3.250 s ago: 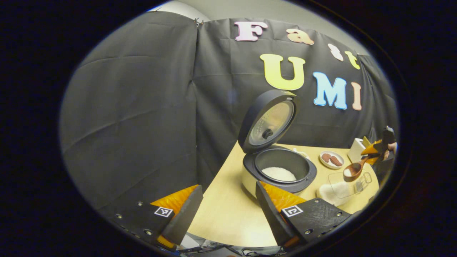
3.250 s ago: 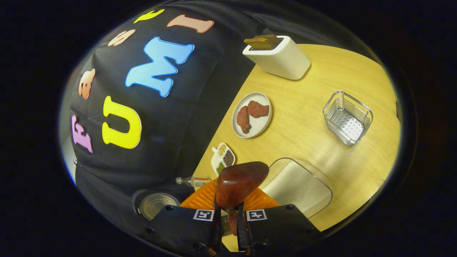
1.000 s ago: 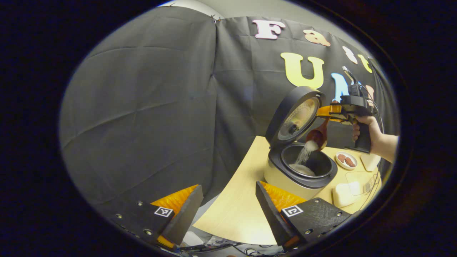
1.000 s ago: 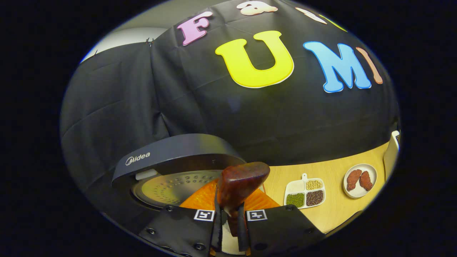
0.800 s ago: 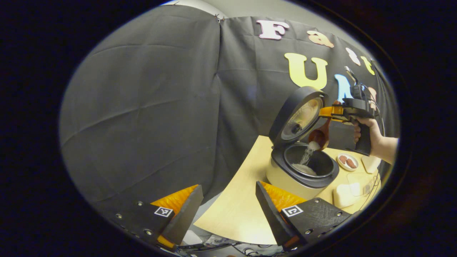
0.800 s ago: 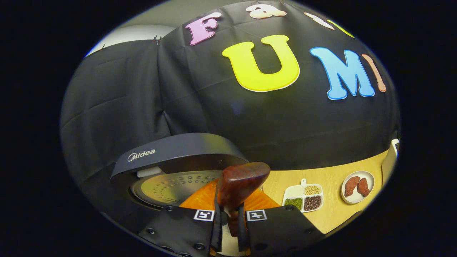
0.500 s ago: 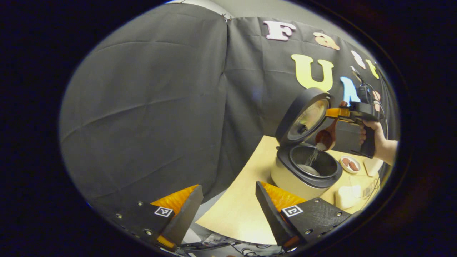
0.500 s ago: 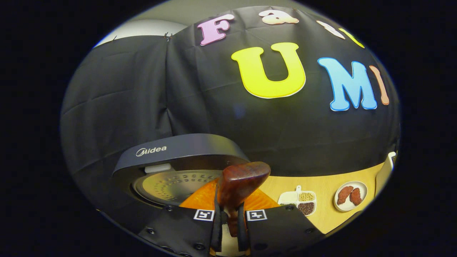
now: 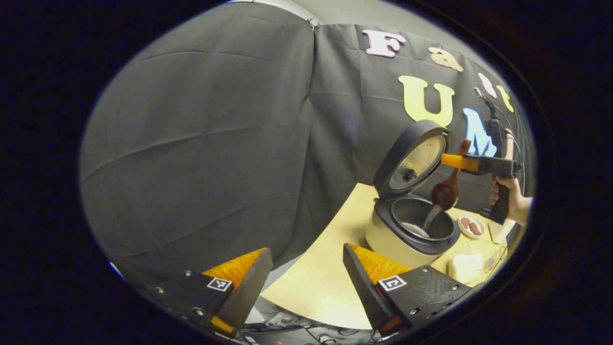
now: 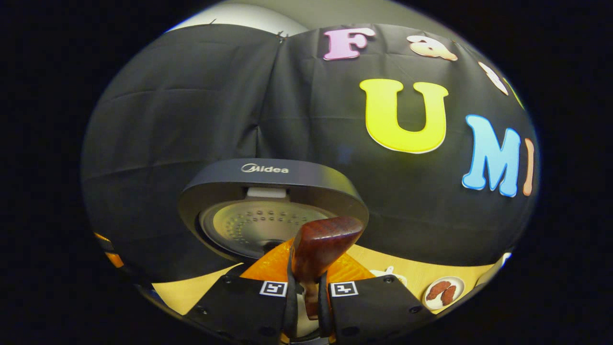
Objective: Close the left gripper, press the button to open the rice cooker; take a wooden spoon from the chopstick holder with the right hand, scoop a spoonful of rice and pour it into the rice cooker, then put the wooden spoon back into the chopstick holder.
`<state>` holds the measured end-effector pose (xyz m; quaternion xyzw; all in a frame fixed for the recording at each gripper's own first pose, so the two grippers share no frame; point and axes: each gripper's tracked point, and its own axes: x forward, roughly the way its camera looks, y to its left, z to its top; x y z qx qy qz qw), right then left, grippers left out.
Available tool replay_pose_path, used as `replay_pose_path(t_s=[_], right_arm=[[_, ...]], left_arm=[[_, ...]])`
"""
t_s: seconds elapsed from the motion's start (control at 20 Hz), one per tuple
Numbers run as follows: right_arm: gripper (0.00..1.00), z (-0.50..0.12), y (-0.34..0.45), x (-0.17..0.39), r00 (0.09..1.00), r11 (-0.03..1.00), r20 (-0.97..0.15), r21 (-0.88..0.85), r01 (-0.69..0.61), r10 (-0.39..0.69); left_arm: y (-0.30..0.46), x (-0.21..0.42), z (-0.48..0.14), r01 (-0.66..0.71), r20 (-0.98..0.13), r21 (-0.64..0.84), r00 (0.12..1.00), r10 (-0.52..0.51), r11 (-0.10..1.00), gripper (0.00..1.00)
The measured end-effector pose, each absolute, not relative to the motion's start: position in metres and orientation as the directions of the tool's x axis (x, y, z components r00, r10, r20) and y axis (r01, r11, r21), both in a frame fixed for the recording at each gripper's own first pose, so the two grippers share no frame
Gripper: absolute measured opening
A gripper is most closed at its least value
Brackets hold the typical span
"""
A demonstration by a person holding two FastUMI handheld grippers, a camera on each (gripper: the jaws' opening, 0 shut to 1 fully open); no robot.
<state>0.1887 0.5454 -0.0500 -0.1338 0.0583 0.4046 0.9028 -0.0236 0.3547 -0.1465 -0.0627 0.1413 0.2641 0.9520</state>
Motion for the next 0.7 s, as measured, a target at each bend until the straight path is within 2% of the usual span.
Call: replay_pose_path(t_s=[0.25, 0.35, 0.4, 0.7], right_arm=[[0.19, -0.053, 0.543, 0.173, 0.635, 0.549, -0.228, -0.342, -0.762, 0.738], [0.15, -0.050, 0.539, 0.165, 0.627, 0.532, -0.214, -0.369, -0.762, 0.749], [0.19, -0.045, 0.535, 0.163, 0.635, 0.536, -0.211, -0.379, -0.754, 0.744], [0.19, 0.001, 0.474, 0.166, 0.692, 0.647, -0.157, -0.261, -0.717, 0.704]], left_arm=[[0.324, -0.021, -0.158, -0.493, -0.319, -0.056, 0.833, 0.452, 0.868, 0.95], [0.315, -0.019, -0.161, -0.478, -0.324, -0.053, 0.838, 0.438, 0.877, 0.95], [0.309, -0.017, -0.160, -0.471, -0.326, -0.052, 0.841, 0.431, 0.881, 0.95], [0.276, -0.005, -0.155, -0.433, -0.322, -0.045, 0.859, 0.398, 0.900, 0.95]])
